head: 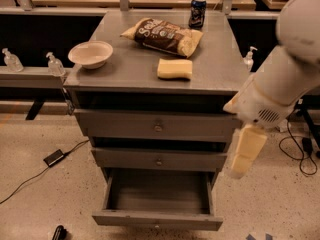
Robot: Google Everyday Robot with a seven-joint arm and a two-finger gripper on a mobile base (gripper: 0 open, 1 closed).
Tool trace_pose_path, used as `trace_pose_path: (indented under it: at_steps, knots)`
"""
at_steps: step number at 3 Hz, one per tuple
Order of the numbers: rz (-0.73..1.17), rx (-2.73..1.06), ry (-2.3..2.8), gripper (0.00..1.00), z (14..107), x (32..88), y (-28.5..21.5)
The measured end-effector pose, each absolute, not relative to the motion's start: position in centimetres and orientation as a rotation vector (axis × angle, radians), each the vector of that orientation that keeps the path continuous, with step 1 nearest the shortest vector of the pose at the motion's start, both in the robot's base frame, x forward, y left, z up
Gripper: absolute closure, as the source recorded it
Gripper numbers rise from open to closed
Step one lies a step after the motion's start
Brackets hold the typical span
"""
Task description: Close bottom drawer
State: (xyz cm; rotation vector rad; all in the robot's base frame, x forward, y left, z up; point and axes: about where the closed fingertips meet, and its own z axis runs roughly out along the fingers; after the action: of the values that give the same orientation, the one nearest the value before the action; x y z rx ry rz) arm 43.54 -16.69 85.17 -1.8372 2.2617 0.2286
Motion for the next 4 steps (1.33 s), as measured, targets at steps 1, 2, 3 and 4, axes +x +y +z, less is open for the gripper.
trace_pose_path:
  at_steps: [1,2,3,4]
  knots:
    - [0.318,-1.968,2.156,0.0,77.9,41.6,-13.3]
    - [0.357,-2.043,2.125,0.0,74.8,39.9,-12.6]
    - [0.403,-2.061,2.104,0.0,73.9,39.9,-12.3]
    - [0.481,-2.106,2.064,0.0,67.2,38.4,-12.7]
